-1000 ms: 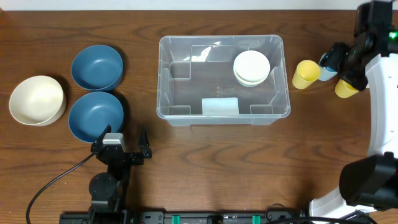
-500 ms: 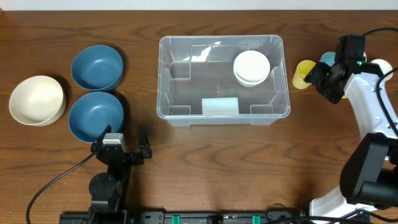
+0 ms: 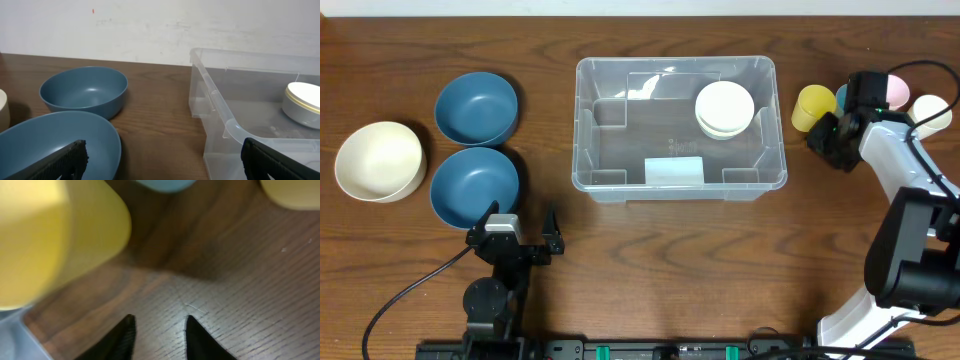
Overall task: Pack container
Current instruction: 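Move the right gripper to the yellow cup near the blue cup, then grasp the yellow cup with the right gripper and lift it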
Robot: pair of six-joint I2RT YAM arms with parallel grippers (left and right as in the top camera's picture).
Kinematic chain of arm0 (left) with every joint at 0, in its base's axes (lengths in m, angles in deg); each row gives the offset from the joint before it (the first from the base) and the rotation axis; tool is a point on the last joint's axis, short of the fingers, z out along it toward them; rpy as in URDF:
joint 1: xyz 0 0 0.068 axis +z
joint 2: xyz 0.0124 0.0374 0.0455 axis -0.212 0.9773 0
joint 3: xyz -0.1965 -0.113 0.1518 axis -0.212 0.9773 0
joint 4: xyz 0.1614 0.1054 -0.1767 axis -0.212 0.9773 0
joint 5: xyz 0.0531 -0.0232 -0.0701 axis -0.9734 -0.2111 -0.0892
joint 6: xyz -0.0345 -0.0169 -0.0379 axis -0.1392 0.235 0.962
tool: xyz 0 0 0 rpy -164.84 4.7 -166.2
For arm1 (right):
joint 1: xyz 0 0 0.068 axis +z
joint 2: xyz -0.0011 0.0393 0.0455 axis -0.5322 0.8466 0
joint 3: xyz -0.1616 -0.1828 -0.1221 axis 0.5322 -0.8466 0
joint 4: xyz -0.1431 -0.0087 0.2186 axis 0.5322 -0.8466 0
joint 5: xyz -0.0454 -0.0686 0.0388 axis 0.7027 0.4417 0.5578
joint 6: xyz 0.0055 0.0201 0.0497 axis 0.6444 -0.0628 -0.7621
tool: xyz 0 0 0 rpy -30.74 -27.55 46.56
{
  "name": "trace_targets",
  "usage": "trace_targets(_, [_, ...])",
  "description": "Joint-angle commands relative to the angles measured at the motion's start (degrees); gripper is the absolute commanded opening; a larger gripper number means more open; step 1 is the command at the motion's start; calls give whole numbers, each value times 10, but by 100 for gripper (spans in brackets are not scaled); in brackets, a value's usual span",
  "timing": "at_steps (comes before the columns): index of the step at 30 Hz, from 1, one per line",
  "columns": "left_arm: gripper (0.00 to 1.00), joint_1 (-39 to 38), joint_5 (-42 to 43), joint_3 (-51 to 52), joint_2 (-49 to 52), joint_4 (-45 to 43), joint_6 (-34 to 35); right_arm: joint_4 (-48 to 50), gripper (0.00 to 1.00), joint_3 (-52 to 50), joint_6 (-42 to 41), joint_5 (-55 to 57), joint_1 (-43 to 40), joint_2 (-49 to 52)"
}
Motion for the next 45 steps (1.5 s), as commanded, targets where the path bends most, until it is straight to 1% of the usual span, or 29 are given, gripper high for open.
trace_targets(1, [98,3,-11,9,0,23,-10,6,28,-3,-4,8,4,2])
trace_targets(6, [98,3,-11,9,0,23,-10,6,28,-3,0,3,4,2])
trace_targets(11, [98,3,-11,9,0,23,-10,1,34,-1,23,-27,5,-10])
trace_targets(16, [98,3,-11,9,0,23,-10,-3,40,-1,22,-27,6,-67])
trace_targets(19, [98,3,-11,9,0,23,-10,0,44,-1,-8,-14,6,-112])
trace_targets(21, [98,3,-11,9,0,23,-10,10,49,-1,-28,5,6,-136])
trace_targets(24, [98,3,-11,9,0,23,-10,21,53,-1,-62,30,6,-144])
trace_targets(32, [98,3,-11,9,0,23,-10,43,52,-1,-116,53,10,-80])
trace_targets(38, [98,3,-11,9,0,23,-10,87,49,-1,-117,40,16,-34])
trace_targets(45, [98,3,-11,9,0,23,-10,121,47,-1,-117,46,27,-21])
